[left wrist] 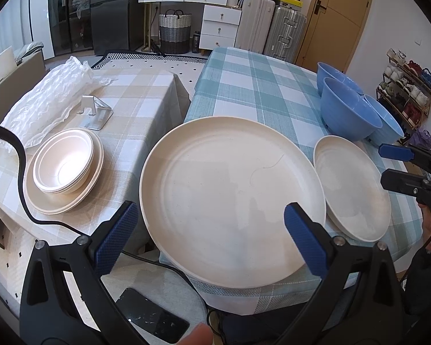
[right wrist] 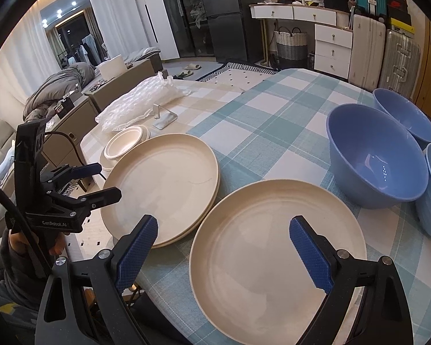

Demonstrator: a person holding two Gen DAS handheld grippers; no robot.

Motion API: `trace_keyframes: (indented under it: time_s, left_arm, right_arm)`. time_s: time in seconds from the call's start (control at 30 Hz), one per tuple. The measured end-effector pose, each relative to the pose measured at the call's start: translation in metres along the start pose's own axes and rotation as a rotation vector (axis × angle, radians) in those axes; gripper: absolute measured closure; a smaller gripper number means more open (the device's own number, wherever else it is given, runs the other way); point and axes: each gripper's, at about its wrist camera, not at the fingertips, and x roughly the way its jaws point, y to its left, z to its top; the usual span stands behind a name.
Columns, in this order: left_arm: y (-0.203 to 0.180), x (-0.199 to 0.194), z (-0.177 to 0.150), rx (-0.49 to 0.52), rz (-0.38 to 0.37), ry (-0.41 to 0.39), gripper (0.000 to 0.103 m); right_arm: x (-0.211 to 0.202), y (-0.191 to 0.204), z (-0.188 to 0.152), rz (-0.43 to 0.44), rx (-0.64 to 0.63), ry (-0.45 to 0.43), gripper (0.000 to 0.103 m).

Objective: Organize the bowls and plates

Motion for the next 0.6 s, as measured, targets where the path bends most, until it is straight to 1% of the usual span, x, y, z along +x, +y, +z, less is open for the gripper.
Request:
trace_keyframes:
  time_s: [0.37, 0.6]
  left_arm:
    - [0.002, -0.004, 0.002, -0.003, 0.005, -0.007, 0.002]
    - [0.014, -0.005, 0.005, -0.023, 0.016, -0.007, 0.002]
  right_arm:
    - [-0.002, 0.003, -0.001, 0.005, -0.003, -0.006, 0.008]
    - [0.003, 0.005, 0.009, 0.024, 0.004, -0.012, 0.008]
